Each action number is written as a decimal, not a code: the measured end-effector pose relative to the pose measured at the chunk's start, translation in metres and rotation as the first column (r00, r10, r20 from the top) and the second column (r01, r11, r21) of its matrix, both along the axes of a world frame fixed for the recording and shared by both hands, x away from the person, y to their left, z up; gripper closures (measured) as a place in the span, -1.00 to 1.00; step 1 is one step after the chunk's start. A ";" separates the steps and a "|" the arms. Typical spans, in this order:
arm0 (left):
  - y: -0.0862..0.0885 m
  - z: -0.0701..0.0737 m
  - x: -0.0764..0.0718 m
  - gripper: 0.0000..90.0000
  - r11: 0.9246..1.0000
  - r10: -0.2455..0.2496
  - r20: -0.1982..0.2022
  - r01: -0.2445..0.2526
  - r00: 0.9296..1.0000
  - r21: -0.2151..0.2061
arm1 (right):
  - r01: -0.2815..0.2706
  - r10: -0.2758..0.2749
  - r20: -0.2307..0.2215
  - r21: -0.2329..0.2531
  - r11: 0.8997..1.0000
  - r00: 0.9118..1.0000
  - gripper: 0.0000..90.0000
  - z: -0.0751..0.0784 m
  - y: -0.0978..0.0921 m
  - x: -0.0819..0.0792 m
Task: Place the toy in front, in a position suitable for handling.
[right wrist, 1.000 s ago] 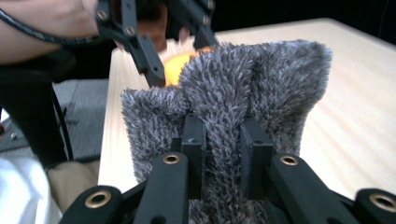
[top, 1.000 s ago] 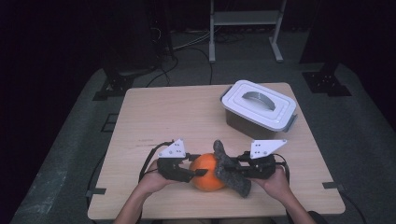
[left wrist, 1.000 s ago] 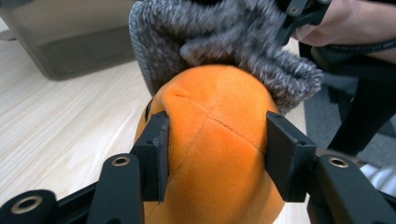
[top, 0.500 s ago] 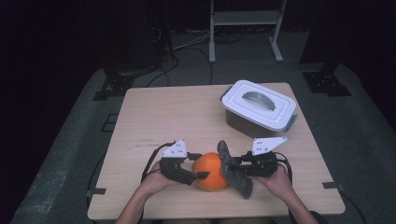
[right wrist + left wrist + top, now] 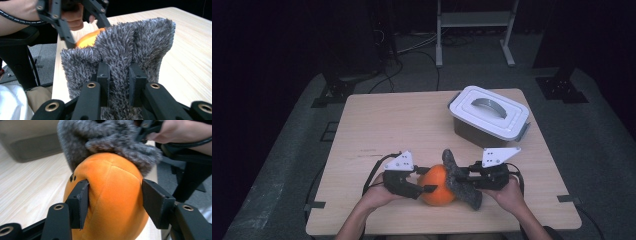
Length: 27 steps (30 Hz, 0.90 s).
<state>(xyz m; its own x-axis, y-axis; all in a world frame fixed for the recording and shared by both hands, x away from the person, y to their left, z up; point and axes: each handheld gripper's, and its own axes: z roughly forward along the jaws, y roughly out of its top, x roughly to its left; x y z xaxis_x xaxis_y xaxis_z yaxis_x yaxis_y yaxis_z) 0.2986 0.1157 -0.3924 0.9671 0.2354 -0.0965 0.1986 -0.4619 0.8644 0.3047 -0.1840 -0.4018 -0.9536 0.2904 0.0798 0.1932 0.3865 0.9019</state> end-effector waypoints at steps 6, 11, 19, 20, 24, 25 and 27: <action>-0.001 -0.005 0.004 -0.48 0.999 0.039 0.020 -0.039 0.999 0.007 | 0.015 -0.015 -0.025 0.000 1.000 1.000 0.63 -0.004 -0.005 0.003; -0.005 -0.014 0.007 -0.65 0.999 0.034 -0.020 -0.033 0.999 0.012 | 0.006 -0.006 -0.028 0.001 1.000 1.000 0.63 -0.005 -0.004 0.004; -0.004 -0.008 0.001 -0.34 1.000 -0.014 0.009 0.014 1.000 -0.008 | 0.026 -0.026 -0.029 -0.008 1.000 0.999 0.62 -0.006 -0.006 0.006; -0.006 -0.009 0.001 -0.35 1.000 0.000 0.020 0.000 1.000 0.005 | 0.029 -0.029 -0.030 -0.004 1.000 0.999 0.62 -0.006 -0.006 0.006; -0.008 -0.011 -0.001 -0.25 1.000 -0.001 0.058 0.000 0.998 0.019 | 0.027 -0.027 -0.026 -0.010 1.000 0.999 0.64 -0.005 -0.006 0.005; -0.008 -0.012 -0.002 -0.18 1.000 -0.003 0.069 0.002 0.998 0.021 | 0.021 -0.021 -0.018 -0.009 1.000 1.000 0.65 -0.004 -0.006 0.004; -0.009 -0.014 -0.003 -0.04 1.000 -0.010 0.079 0.009 0.997 0.013 | 0.000 0.000 0.004 0.015 1.000 1.000 0.67 0.002 -0.006 0.002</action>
<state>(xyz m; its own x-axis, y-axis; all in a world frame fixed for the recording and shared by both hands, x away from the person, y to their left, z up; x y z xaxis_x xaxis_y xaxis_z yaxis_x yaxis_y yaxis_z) 0.2953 0.1068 -0.4063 0.9737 0.2273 -0.0165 0.1254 -0.4741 0.8715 0.3062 -0.1901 -0.4002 -0.9539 0.2891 0.0804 0.1897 0.3731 0.9082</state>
